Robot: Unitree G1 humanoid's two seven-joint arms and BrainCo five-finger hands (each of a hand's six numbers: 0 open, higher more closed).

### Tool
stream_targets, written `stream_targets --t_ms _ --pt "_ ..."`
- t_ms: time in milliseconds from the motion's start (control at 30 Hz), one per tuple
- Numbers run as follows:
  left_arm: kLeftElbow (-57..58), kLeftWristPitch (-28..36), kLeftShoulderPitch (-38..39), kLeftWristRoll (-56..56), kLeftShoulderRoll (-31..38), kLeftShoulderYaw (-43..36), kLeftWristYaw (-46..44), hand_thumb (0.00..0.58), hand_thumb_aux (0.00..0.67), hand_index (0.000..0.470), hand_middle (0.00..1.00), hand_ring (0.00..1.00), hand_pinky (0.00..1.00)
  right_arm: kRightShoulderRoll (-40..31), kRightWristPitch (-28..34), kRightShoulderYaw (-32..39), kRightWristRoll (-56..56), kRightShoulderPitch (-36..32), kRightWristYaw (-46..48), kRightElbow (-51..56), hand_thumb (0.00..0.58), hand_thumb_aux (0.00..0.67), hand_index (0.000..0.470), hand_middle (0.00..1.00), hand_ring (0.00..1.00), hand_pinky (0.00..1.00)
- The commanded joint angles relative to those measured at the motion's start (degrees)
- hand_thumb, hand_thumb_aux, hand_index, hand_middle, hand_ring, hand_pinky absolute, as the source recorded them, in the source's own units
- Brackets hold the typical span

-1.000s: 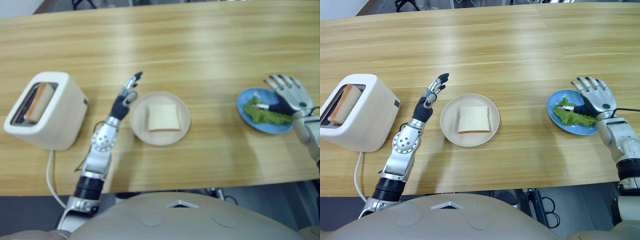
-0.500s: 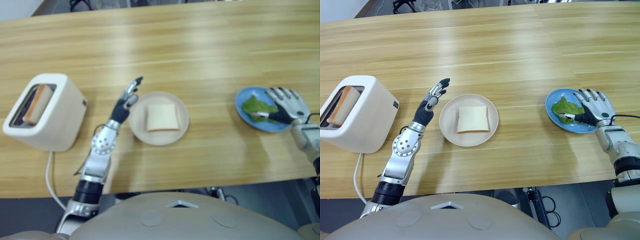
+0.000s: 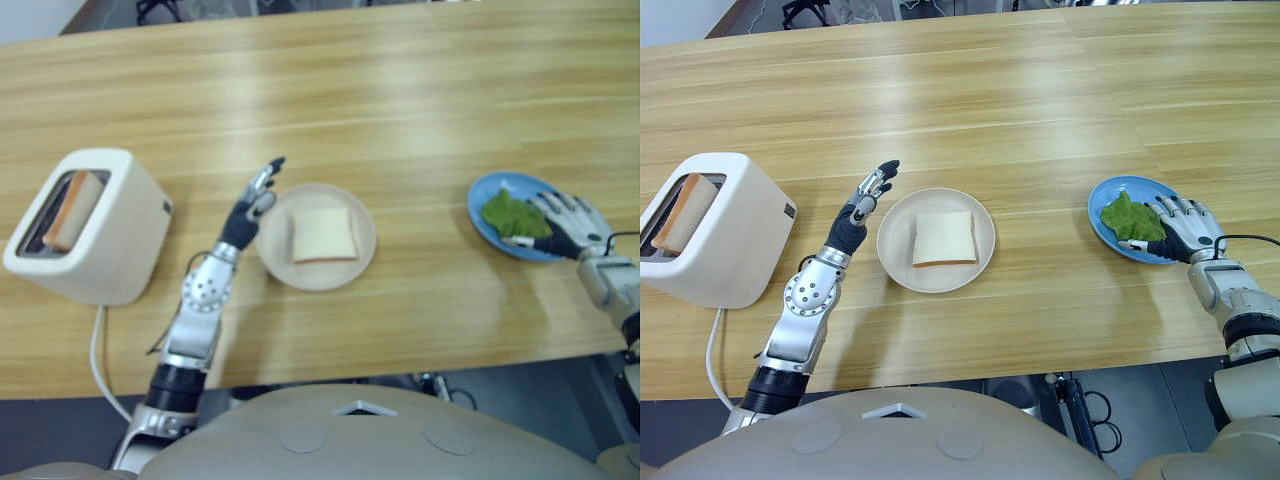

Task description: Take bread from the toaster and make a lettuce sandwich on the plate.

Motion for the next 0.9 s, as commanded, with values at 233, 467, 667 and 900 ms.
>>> stream_targets --t_ms 233,467,667,900 --pt "-0.8 0.9 0.9 1.0 0.2 -0.3 -0.6 0.000 0.000 0.000 0.00 0.00 0.00 1.3 -1.0 1.6 3.3 -0.9 2.7 3.0 0.517 0.449 0.308 0.60 0.60 0.60" --pt "-0.5 0.8 1.2 1.2 0.2 -0.1 -0.6 0.000 0.000 0.000 0.00 0.00 0.00 1.0 -1.3 1.9 4.8 -0.5 2.9 2.2 0.577 0.620 0.426 1.00 1.00 1.00" --pt "0.0 0.7 1.2 1.3 0.0 -0.1 -0.6 0.000 0.000 0.000 0.00 0.00 0.00 0.8 -1.4 1.9 5.4 -0.4 2.6 1.4 0.580 0.670 0.460 1.00 1.00 1.00" --pt "0.4 0.5 1.2 1.3 0.1 0.1 -0.6 0.000 0.000 0.000 0.00 0.00 0.00 -1.1 -1.6 -0.9 7.2 1.1 -0.4 -4.0 0.580 0.670 0.460 1.00 1.00 1.00"
